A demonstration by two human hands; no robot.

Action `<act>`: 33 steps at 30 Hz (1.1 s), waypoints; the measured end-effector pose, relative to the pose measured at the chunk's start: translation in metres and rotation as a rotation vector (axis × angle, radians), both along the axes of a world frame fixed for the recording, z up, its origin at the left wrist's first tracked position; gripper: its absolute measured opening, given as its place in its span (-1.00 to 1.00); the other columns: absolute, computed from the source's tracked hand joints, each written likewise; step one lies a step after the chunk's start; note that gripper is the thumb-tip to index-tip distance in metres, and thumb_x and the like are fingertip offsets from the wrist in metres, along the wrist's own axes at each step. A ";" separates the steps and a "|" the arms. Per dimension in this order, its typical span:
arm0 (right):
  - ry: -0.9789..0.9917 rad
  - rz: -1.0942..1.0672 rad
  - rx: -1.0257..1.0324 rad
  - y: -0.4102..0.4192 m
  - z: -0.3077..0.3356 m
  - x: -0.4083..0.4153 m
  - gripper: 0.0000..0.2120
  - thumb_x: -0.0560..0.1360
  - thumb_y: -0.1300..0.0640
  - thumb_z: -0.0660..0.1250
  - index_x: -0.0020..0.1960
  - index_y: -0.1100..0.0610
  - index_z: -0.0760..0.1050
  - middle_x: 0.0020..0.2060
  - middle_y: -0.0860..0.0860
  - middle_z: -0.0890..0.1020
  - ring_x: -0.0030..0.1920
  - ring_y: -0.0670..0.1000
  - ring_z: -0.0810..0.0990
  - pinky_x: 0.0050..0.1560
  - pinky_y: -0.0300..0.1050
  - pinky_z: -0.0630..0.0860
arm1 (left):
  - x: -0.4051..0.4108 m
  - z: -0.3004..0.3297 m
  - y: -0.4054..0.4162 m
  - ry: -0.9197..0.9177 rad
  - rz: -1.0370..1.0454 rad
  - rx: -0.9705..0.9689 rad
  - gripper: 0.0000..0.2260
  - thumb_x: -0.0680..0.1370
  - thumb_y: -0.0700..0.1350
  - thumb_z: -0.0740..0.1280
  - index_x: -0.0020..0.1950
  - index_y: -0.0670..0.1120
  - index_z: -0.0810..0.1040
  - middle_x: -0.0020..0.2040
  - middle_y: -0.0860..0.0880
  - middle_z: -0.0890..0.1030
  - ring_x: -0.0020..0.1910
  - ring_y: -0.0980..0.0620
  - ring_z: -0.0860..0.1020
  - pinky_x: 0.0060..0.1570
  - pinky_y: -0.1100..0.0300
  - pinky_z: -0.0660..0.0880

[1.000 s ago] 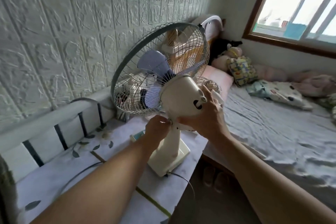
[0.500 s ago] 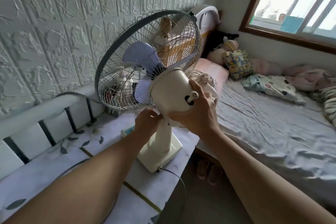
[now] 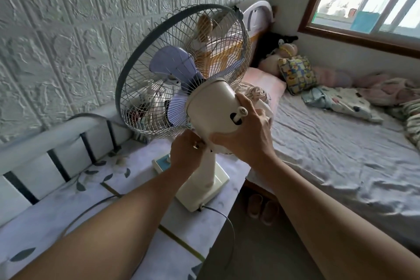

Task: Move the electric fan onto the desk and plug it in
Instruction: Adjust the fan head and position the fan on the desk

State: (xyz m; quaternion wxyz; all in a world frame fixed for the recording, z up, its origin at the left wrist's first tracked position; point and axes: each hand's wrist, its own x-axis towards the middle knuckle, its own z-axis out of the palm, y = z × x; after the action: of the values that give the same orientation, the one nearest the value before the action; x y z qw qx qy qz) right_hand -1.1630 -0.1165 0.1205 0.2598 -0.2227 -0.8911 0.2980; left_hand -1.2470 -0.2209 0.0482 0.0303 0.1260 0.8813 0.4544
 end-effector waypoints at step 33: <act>0.052 -0.007 0.031 0.002 -0.003 -0.008 -0.05 0.06 -0.14 0.56 0.39 -0.18 0.26 0.12 0.04 0.52 0.12 0.10 0.49 -0.05 -0.14 0.41 | -0.009 -0.064 0.003 -0.194 -0.218 0.231 -0.51 0.35 -0.23 0.50 0.21 -0.12 0.40 0.16 -0.12 0.62 0.07 -0.09 0.61 0.09 0.05 0.54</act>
State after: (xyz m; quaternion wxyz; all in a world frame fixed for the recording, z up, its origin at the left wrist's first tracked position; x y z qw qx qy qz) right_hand -1.1710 -0.1142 0.1178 0.2873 -0.2141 -0.8878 0.2888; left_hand -1.2563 -0.2179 -0.0158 0.1496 0.1790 0.7973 0.5567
